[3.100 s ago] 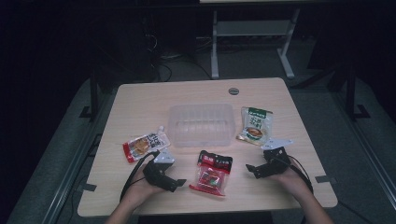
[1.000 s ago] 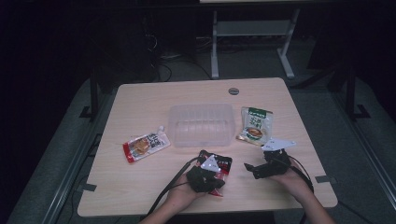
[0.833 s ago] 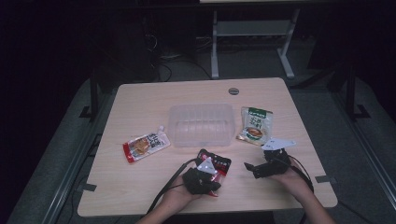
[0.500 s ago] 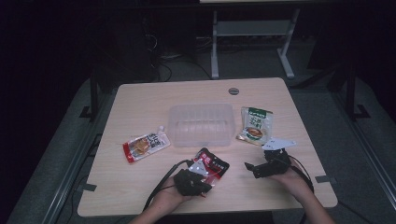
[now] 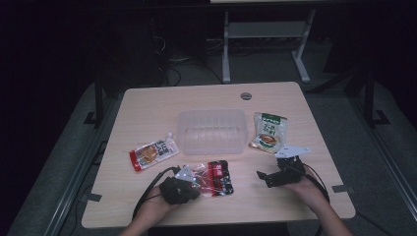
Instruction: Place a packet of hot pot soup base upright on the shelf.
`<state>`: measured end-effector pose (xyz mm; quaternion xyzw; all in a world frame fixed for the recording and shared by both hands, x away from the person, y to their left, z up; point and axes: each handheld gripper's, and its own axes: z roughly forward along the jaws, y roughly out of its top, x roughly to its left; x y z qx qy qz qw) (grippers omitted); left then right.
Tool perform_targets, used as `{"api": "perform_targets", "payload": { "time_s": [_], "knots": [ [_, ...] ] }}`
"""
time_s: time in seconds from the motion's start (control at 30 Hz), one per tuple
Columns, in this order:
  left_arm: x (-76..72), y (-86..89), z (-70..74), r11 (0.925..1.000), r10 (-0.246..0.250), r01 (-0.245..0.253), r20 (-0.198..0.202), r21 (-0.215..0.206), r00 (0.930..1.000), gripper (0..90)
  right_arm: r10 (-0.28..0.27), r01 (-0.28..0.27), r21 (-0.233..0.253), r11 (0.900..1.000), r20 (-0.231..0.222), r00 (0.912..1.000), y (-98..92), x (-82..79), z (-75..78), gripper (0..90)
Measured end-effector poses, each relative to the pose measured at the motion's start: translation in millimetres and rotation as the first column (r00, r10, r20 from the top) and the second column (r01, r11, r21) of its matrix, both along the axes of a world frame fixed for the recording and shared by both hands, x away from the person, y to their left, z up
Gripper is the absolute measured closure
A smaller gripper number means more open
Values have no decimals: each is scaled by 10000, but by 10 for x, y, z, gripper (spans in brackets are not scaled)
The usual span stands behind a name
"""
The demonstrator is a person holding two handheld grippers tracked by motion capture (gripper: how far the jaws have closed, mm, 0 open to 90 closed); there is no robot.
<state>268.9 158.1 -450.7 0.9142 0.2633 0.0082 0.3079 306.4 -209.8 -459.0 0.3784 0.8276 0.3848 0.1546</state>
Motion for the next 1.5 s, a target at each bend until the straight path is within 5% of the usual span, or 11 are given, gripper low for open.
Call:
{"api": "perform_targets", "payload": {
  "time_s": [0.27, 0.47, 0.7, 0.9, 1.17, 1.5],
  "knots": [
    [141, 91, 193, 9940, 424, -393, 290, -1017, 9987, 895, -38, 40, 327, 9995, -73, 10000, 34, 25, 9, 6],
    [293, 33, 204, 9916, 541, -472, 545, -1208, 9970, 826, 199, -198, 70, 9998, -80, 9998, 75, 21, -3, 6],
    [414, -106, 164, 9965, 61, 4, 778, -839, 9969, 671, 186, -186, 51, 9998, -171, 9997, 34, -6, -15, 6],
    [506, -224, 222, 9972, -171, 257, 1216, -696, 9924, 633, 248, -248, 51, 9997, -86, 9997, 18, -28, 0, 6],
    [693, -308, 178, 9998, -187, 189, 1571, 1, 9874, 879, 373, -374, -10, 9993, -126, 9992, 37, -27, -4, 7],
    [753, -227, 58, 9989, 281, -319, 1086, 332, 9937, 895, 437, -438, -66, 9990, -131, 9990, 35, -32, -5, 6]
  ]
}}
